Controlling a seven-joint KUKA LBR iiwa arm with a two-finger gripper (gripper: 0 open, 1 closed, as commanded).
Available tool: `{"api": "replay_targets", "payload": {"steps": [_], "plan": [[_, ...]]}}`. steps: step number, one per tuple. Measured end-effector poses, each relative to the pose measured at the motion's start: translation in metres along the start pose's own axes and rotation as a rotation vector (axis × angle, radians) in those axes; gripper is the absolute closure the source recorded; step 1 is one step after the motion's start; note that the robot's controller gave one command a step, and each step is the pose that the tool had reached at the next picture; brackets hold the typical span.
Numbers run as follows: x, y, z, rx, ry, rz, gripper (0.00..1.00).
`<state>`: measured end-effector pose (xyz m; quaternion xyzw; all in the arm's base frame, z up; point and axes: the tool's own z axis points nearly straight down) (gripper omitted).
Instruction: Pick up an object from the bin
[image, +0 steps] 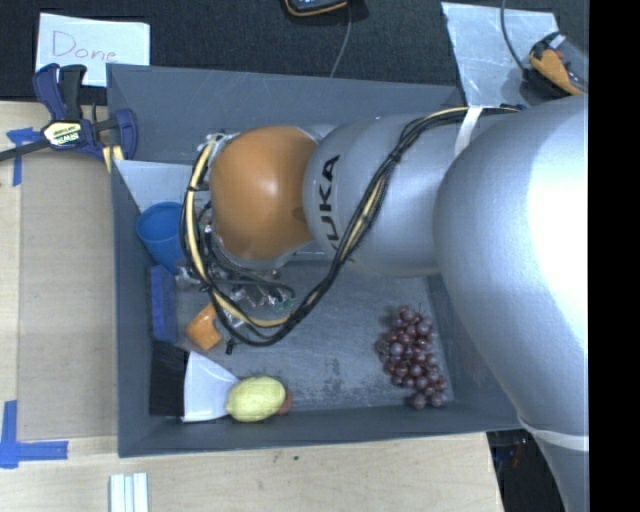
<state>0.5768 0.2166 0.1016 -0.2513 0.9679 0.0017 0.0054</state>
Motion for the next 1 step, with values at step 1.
{"api": "replay_targets", "payload": {"steps": [1], "plan": [[0.008, -0.0165, 0.0009, 0.001, -0.003, -0.387, 0.0]]}}
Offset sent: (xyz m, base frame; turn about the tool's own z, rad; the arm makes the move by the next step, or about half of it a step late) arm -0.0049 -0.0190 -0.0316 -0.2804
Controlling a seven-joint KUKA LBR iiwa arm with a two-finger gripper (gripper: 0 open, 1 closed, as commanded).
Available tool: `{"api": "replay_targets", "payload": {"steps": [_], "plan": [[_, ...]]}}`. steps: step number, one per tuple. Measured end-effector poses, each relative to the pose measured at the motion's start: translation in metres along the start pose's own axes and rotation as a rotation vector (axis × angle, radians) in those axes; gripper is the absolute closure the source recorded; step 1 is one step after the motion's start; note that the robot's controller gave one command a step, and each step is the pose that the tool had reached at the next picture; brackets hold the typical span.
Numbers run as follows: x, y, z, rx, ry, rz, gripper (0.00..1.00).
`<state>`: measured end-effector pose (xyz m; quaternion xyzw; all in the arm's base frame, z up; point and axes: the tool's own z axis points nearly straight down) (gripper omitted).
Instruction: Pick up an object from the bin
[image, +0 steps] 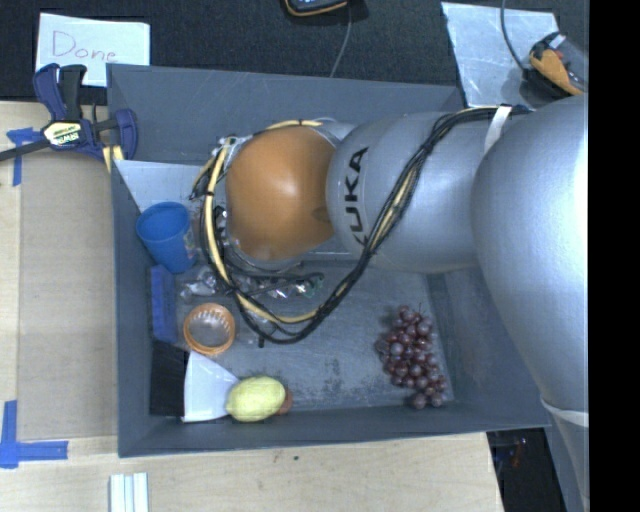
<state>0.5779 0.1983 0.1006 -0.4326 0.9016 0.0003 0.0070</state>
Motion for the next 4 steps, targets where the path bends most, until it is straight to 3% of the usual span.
{"api": "replay_targets", "payload": {"steps": [1, 2, 4], "plan": [[0.005, 0.004, 0.031, -0.002, 0.002, 0.108, 0.0], [-0.004, 0.01, 0.03, 0.004, -0.007, -0.535, 1.0], [-0.003, 0.01, 0.02, 0.003, -0.007, -0.532, 1.0]]}}
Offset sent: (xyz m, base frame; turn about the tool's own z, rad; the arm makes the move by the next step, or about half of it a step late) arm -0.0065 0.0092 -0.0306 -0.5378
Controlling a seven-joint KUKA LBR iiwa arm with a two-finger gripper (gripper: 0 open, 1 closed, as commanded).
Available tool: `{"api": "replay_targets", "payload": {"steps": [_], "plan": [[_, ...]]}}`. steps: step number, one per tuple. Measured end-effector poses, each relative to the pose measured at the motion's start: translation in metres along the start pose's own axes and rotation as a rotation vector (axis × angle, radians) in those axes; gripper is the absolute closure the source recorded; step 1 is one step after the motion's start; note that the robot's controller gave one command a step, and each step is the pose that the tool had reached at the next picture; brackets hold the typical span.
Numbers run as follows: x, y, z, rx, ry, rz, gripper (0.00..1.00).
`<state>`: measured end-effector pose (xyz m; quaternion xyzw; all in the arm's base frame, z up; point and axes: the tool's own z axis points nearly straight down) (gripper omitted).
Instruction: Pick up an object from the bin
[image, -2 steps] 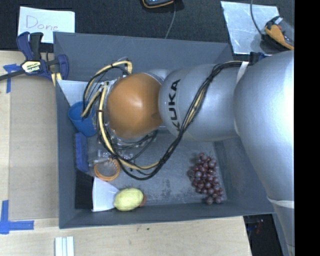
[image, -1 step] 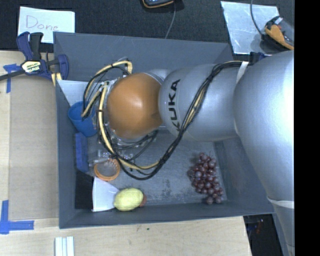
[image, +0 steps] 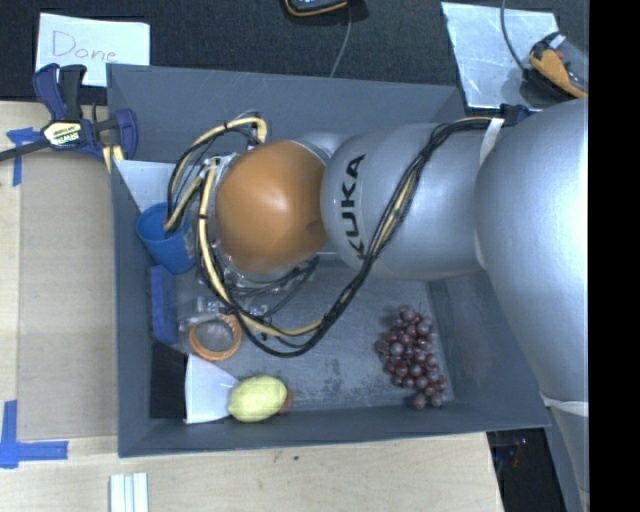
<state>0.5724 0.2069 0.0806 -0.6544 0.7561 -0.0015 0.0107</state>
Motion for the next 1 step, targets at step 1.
{"api": "replay_targets", "payload": {"steps": [1], "plan": [[-0.0009, -0.0006, -0.0222, 0.001, -0.002, 0.002, 1.0]]}}
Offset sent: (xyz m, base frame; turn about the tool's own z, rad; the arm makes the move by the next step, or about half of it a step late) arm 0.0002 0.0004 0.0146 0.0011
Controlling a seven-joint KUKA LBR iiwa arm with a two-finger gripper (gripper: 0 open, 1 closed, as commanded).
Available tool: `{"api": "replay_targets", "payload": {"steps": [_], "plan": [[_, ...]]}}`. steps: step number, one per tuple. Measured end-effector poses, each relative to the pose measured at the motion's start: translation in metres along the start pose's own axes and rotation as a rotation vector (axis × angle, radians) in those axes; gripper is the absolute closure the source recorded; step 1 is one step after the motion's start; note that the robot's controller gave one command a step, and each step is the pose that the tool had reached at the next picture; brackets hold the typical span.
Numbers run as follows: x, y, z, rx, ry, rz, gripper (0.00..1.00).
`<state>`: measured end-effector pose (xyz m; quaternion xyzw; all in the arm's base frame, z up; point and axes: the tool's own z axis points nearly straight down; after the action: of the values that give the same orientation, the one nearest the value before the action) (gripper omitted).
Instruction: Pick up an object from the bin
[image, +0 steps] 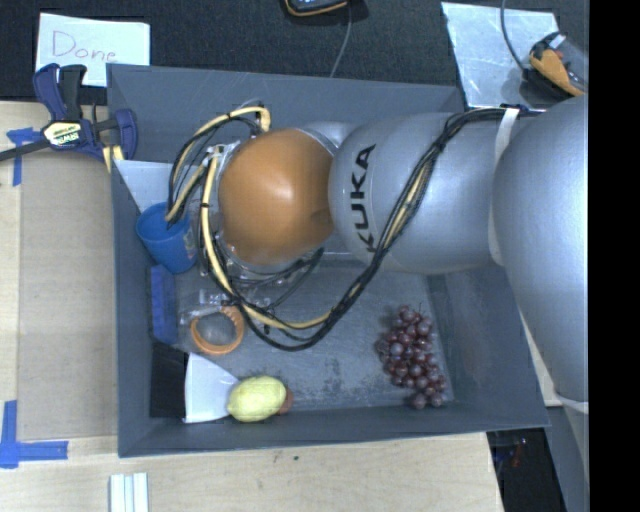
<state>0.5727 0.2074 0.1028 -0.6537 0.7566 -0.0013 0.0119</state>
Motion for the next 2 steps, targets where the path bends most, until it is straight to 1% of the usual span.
{"api": "replay_targets", "payload": {"steps": [2], "plan": [[-0.001, 0.0, -0.029, 0.0, 0.0, 0.002, 1.0]]}}
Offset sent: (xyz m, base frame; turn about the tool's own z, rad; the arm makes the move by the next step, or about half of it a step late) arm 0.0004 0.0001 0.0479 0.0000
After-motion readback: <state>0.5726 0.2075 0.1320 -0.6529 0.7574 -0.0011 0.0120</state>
